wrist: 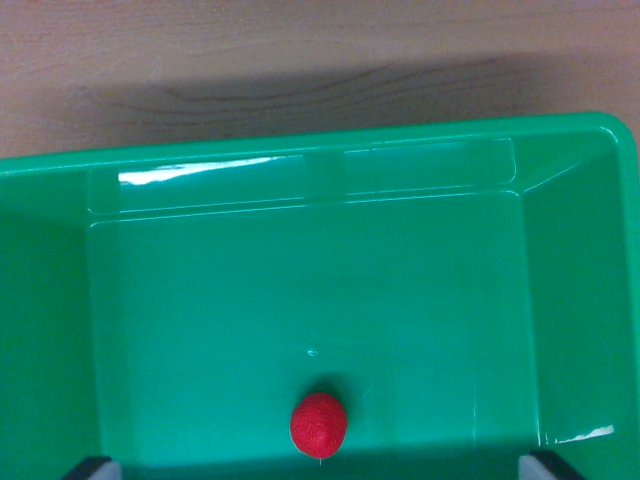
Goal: Pick fruit
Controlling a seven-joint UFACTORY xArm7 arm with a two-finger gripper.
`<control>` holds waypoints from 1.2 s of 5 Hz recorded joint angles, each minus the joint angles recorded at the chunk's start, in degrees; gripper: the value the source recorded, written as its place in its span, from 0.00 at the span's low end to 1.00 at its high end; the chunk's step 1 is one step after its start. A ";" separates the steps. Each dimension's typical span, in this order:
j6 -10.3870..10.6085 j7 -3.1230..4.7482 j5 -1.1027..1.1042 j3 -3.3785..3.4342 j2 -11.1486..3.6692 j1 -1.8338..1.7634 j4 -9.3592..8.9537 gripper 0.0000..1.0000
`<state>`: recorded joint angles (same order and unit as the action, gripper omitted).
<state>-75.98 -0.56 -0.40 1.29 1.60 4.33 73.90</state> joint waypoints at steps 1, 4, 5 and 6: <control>2.47 -0.04 0.20 0.17 -0.39 0.01 -2.24 0.00; 5.01 -0.08 0.40 0.35 -0.78 0.01 -4.55 0.00; 7.53 -0.11 0.60 0.52 -1.17 0.02 -6.83 0.00; 10.25 -0.16 0.81 0.71 -1.60 0.03 -9.31 0.00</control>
<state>-65.73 -0.71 0.41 2.00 0.00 4.35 64.60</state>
